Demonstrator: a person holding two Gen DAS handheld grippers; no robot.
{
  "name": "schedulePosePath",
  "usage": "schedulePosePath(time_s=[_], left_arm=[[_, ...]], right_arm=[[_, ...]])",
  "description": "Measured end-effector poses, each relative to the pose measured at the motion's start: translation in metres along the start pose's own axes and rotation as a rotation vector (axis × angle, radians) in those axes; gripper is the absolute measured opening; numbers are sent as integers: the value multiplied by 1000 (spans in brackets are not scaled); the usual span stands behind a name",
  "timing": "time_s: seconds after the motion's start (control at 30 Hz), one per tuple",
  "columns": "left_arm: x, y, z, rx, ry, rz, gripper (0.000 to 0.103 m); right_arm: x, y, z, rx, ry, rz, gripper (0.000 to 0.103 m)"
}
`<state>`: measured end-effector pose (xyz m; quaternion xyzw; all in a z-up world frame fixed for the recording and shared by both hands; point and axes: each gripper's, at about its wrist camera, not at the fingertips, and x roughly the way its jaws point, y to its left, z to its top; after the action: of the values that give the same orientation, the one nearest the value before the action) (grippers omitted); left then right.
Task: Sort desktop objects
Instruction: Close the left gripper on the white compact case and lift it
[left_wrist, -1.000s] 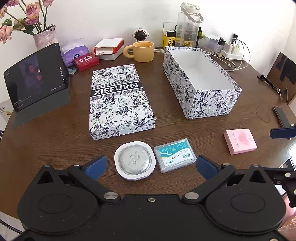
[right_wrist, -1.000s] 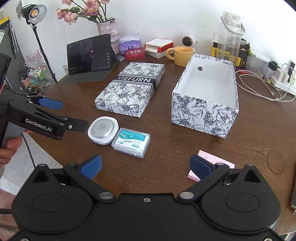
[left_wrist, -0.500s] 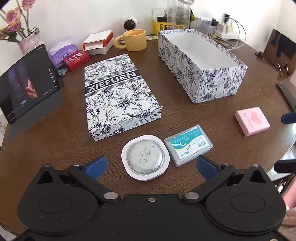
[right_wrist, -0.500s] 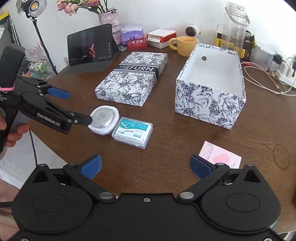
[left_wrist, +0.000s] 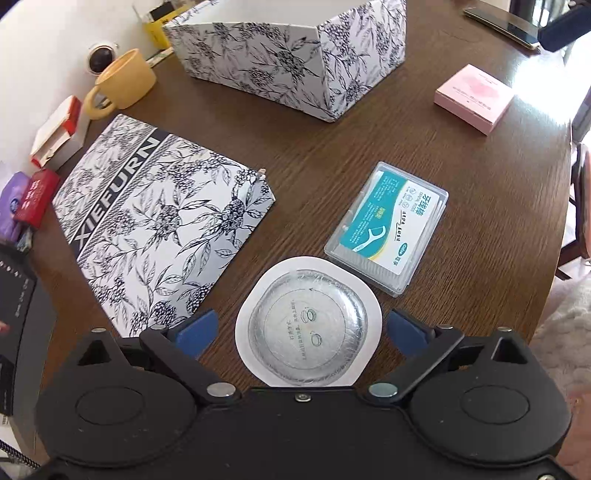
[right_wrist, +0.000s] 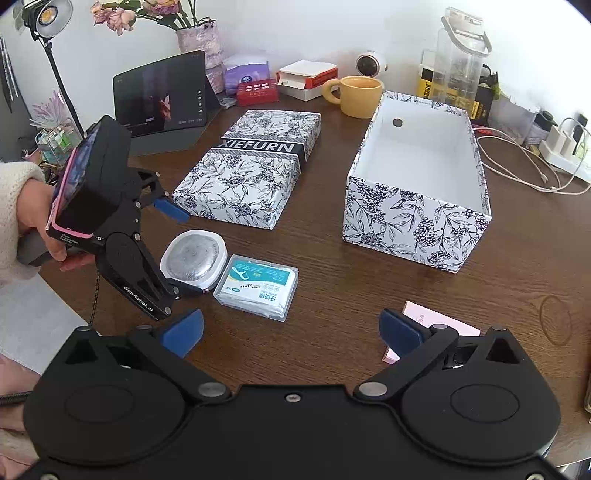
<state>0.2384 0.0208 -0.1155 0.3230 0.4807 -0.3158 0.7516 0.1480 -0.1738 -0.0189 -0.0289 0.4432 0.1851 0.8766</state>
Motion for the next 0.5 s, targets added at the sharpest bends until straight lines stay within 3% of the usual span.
schedulePosePath(time_s=[0.07,0.27,0.5], left_arm=[[9,1,1,32,5,-37,87],[18,1,-2,98,-7,-84,86],[19,9,-8,92,-27,-128,87]], right_arm=[[1,0,2,11,2,-10,103],[20,5,9,1,28,18,103],[50,13,16,-29,70,72,102]])
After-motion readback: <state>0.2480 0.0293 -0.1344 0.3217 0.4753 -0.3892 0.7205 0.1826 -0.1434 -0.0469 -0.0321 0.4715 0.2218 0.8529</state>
